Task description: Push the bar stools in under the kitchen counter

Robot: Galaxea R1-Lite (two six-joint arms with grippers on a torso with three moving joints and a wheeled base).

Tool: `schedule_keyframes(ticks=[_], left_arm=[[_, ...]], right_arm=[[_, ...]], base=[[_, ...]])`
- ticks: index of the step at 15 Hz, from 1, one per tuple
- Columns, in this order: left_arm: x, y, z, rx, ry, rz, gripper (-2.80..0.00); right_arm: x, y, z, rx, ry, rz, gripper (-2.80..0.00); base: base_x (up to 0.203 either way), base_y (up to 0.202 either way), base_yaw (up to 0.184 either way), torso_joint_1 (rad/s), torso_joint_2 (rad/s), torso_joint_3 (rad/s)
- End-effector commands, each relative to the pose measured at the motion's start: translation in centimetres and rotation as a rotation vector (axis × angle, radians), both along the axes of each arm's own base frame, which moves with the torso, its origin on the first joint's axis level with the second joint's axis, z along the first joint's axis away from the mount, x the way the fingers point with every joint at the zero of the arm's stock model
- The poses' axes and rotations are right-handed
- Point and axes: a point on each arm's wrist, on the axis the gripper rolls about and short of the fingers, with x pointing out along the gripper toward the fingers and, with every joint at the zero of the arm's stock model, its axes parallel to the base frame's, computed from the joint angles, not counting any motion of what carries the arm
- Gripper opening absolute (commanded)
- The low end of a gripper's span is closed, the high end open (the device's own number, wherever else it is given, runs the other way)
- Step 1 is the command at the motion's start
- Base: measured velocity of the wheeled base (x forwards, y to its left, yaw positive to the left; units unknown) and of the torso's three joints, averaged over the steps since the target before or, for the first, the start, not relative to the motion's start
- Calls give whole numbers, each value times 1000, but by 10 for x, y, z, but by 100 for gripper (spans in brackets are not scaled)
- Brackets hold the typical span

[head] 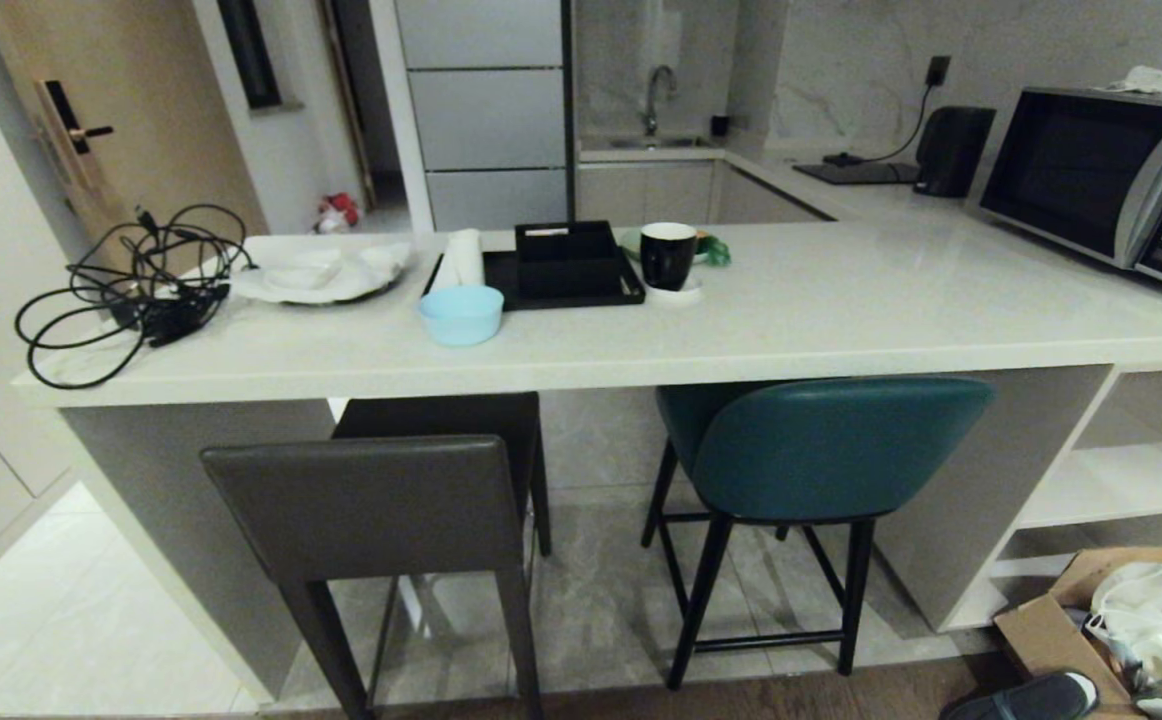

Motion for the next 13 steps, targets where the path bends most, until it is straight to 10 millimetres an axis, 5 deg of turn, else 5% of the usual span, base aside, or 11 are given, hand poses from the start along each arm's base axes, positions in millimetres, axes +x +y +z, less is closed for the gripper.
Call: schedule_keyframes(ticks=[1, 13], left_arm=[[1, 0, -5, -1, 18, -1, -280], [1, 0, -5, -2, 18, -2, -280]], right_arm=[[0, 0, 0, -1, 1, -1, -280], [0, 0, 0, 1, 3, -2, -280]], base=[[0, 0, 0, 0, 0, 0], [0, 0, 0, 0, 0, 0]])
